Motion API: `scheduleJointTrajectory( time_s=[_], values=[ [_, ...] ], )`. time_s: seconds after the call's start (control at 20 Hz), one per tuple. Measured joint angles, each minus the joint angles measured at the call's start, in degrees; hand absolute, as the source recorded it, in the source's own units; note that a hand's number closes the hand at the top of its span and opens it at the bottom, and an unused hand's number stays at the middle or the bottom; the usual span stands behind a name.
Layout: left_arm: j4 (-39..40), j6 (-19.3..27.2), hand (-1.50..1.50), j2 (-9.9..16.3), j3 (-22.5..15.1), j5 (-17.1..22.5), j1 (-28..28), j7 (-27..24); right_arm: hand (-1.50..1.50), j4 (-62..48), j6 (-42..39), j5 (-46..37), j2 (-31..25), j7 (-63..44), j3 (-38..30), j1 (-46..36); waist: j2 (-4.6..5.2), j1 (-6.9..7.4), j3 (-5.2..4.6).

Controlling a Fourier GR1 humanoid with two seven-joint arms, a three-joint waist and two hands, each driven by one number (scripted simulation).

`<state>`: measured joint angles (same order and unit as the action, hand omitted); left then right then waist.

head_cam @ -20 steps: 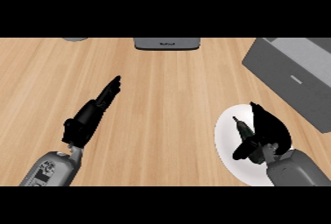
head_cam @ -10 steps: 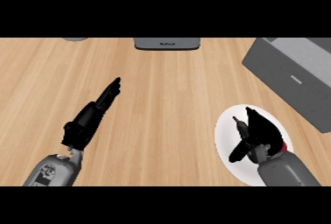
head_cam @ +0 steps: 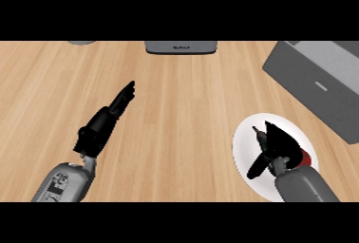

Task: Pick the eggplant from the plate and place it in the cardboard box

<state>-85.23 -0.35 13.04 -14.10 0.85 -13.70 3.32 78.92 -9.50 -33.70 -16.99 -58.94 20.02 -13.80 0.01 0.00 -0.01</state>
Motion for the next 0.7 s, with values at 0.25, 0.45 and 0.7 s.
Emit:
scheduleJointTrajectory(
  time_s=[0.25,0.45,0.7],
  values=[
    [0.37,-1.53,0.0,-0.41,1.41,-1.03,1.01,-0.95,-1.5,-1.0,0.07,-3.24,1.71,0.81,-0.01,2.15,-0.1,0.04,-0.09],
    [-1.14,-2.45,0.0,-0.89,2.08,-1.73,1.22,0.19,-1.5,-2.99,-0.69,-5.0,2.19,1.47,-1.26,1.72,-0.25,0.14,-0.23],
    [-2.34,-3.15,0.0,-2.13,3.18,-2.54,0.82,2.15,1.5,-3.59,-1.01,-7.09,3.09,2.65,-2.65,1.75,-0.53,0.13,-0.55]
  ],
)
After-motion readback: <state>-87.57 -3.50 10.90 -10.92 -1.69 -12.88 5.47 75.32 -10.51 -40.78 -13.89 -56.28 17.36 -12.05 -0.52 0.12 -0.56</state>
